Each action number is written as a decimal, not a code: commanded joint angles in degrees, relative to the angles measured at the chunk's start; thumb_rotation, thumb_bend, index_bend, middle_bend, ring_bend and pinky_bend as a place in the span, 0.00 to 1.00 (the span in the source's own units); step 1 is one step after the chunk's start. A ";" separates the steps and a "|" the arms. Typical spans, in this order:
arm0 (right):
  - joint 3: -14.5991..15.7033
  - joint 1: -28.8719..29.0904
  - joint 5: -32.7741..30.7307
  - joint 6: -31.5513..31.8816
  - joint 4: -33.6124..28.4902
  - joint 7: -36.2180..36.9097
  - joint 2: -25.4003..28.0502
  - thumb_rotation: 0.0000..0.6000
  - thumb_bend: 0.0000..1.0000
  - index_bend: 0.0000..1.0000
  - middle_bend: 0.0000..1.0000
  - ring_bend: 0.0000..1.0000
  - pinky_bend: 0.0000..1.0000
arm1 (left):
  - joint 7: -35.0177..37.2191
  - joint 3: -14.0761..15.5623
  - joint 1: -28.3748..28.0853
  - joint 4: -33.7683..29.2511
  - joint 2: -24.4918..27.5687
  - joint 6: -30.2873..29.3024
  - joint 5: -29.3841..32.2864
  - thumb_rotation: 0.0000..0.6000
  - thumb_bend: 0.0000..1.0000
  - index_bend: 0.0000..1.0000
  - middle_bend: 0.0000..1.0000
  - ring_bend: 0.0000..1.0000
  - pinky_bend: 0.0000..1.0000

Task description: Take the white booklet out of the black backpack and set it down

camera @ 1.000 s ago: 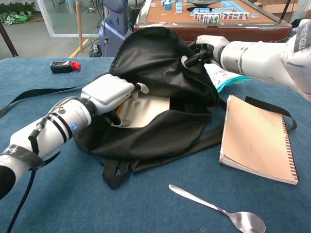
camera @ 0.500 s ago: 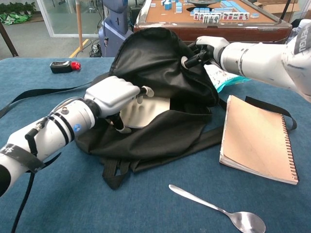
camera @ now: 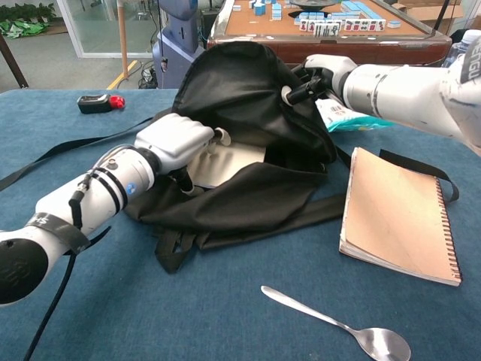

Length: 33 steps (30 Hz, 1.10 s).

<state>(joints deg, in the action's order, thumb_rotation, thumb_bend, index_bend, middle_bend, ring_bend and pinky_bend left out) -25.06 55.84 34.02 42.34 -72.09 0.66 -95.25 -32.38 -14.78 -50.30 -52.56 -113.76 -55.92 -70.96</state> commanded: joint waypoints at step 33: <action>-0.43 -1.02 0.46 0.37 -1.61 1.15 1.60 1.00 0.61 0.51 0.32 0.21 0.16 | 26.37 2.28 0.50 13.09 -2.59 -20.50 -12.98 1.00 0.48 0.68 0.71 0.64 0.68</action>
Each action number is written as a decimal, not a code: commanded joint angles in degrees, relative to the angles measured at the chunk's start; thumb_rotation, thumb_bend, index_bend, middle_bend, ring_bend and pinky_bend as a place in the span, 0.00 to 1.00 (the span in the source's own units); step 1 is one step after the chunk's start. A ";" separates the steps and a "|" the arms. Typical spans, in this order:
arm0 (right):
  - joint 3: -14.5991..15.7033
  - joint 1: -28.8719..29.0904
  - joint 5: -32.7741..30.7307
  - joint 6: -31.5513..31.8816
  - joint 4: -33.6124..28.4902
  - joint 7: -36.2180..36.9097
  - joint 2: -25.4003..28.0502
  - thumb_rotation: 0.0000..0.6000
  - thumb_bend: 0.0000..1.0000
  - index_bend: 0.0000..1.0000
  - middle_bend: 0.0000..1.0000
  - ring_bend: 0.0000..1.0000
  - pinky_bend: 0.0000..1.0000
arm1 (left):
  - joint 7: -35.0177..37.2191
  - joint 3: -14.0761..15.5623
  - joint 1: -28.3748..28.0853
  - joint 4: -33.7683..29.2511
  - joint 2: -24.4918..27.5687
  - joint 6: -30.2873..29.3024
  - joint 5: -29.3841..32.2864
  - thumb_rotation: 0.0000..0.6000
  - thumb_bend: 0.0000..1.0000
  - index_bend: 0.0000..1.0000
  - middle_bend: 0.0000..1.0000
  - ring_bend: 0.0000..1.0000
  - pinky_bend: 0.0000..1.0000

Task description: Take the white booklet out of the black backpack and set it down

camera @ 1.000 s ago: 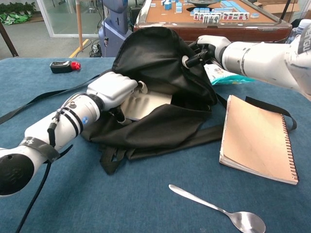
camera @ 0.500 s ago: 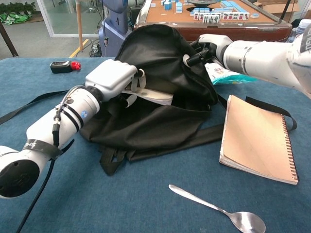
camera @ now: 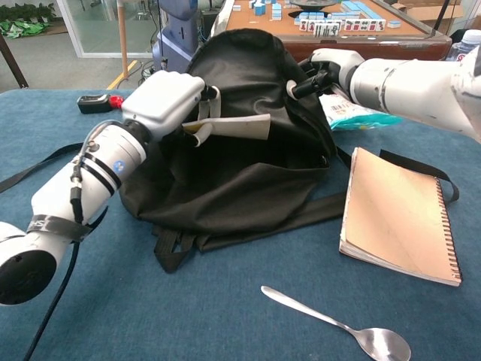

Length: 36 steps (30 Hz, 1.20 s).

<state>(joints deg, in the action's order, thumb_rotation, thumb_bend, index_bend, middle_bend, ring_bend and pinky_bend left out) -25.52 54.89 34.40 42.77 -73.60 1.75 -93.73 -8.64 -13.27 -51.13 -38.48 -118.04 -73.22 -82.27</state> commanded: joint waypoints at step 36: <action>8.30 -4.07 13.66 -8.38 -19.60 1.46 11.71 1.00 0.40 0.00 0.08 0.04 0.05 | 4.84 -4.20 16.60 -31.80 33.81 -21.24 -2.96 1.00 0.48 0.72 0.77 0.67 0.69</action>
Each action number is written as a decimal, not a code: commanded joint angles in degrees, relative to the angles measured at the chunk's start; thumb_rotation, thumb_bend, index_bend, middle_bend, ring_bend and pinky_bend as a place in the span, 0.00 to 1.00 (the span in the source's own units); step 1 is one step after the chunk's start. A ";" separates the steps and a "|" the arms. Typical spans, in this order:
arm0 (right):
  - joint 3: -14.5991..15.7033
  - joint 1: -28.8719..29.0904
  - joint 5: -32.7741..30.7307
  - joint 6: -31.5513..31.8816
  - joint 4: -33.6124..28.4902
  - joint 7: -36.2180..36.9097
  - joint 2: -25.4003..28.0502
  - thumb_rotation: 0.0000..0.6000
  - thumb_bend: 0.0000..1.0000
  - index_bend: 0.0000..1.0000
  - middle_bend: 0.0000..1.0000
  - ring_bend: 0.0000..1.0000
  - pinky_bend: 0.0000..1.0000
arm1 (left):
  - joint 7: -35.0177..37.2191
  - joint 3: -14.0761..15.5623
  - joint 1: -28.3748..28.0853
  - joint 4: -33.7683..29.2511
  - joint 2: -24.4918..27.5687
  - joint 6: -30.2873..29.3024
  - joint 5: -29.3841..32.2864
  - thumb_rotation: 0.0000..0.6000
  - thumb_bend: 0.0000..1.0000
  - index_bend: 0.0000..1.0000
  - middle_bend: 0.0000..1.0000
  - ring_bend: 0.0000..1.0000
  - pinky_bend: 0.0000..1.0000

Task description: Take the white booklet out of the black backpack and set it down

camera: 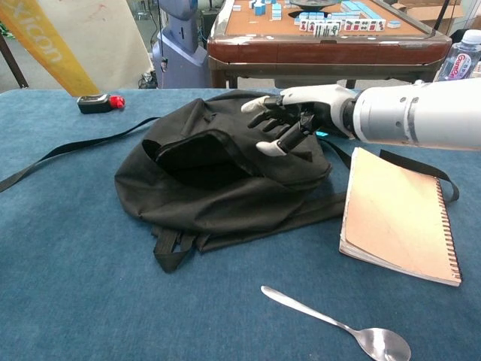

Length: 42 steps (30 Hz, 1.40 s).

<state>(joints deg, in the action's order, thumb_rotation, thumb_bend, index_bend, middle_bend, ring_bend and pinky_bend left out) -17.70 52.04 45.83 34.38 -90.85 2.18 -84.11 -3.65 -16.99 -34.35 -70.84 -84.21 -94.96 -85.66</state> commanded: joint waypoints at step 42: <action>6.55 -20.69 18.66 17.98 -10.28 8.46 25.66 1.00 0.40 0.00 0.13 0.04 0.05 | -13.51 9.39 4.81 -19.34 6.77 19.57 11.61 0.87 0.17 0.24 0.43 0.43 0.49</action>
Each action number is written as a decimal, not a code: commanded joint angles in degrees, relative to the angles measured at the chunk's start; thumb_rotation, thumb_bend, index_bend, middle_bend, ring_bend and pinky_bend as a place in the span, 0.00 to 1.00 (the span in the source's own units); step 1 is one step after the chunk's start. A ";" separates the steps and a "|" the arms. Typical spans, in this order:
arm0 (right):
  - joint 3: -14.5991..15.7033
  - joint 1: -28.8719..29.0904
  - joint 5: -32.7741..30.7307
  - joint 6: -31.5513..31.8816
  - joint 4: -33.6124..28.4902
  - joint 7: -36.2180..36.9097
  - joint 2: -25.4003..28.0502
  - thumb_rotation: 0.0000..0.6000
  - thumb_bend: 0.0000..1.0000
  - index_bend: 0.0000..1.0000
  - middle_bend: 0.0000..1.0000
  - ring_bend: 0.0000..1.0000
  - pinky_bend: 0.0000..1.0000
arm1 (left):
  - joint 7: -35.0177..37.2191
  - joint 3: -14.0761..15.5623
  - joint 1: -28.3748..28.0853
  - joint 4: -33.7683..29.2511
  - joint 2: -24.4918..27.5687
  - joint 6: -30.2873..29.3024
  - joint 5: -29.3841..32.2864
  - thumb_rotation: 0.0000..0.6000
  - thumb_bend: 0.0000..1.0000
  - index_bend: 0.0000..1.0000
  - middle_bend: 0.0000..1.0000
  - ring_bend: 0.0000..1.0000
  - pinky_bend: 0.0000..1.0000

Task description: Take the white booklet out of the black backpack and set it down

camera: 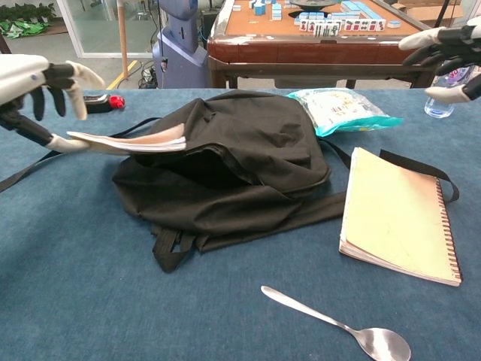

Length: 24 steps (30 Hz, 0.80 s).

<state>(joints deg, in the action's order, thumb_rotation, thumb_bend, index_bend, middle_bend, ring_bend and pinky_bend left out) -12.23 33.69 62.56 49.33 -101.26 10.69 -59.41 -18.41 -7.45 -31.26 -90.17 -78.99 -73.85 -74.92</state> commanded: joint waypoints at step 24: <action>10.44 -24.14 17.13 31.67 5.24 -1.00 0.72 1.00 0.45 0.19 0.26 0.13 0.09 | 4.63 3.32 16.68 -1.38 9.15 -13.82 -0.52 1.00 0.17 0.28 0.41 0.42 0.45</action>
<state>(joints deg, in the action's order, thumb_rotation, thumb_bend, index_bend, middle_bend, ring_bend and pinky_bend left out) -2.28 10.71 78.76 79.64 -96.89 10.06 -58.18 -13.51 -4.29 -14.96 -91.31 -70.00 -87.26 -75.09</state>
